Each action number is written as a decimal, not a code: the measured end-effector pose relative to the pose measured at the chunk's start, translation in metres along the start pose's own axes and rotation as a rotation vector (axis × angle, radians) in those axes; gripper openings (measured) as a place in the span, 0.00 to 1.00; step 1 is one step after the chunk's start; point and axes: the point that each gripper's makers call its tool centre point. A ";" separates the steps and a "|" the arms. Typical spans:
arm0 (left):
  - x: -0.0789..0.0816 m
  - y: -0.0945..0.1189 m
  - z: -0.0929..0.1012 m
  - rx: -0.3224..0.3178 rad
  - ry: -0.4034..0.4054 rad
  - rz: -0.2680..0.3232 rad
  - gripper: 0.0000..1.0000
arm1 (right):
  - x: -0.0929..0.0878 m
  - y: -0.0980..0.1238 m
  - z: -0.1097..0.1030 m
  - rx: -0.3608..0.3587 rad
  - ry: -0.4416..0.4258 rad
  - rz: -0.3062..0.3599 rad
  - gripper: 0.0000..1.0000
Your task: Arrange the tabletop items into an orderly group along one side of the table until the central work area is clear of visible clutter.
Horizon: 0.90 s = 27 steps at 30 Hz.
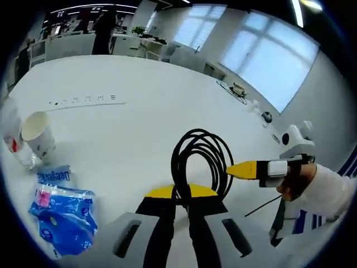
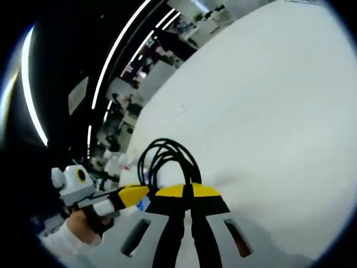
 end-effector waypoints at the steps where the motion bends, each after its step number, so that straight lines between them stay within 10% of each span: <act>1: -0.001 -0.004 -0.001 -0.002 0.007 -0.008 0.04 | 0.000 -0.001 0.003 -0.008 -0.005 -0.002 0.00; 27: -0.026 -0.059 -0.040 0.007 0.122 -0.113 0.03 | -0.008 -0.049 0.053 -0.126 -0.055 -0.079 0.00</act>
Point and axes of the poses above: the point that each gripper's makers call its tool centre point, and the gripper's own axes: y roughly backward along the fingers, z roughly to its right, x roughly out of its top, and after that the axes turned 8 degrees about -x, right-handed
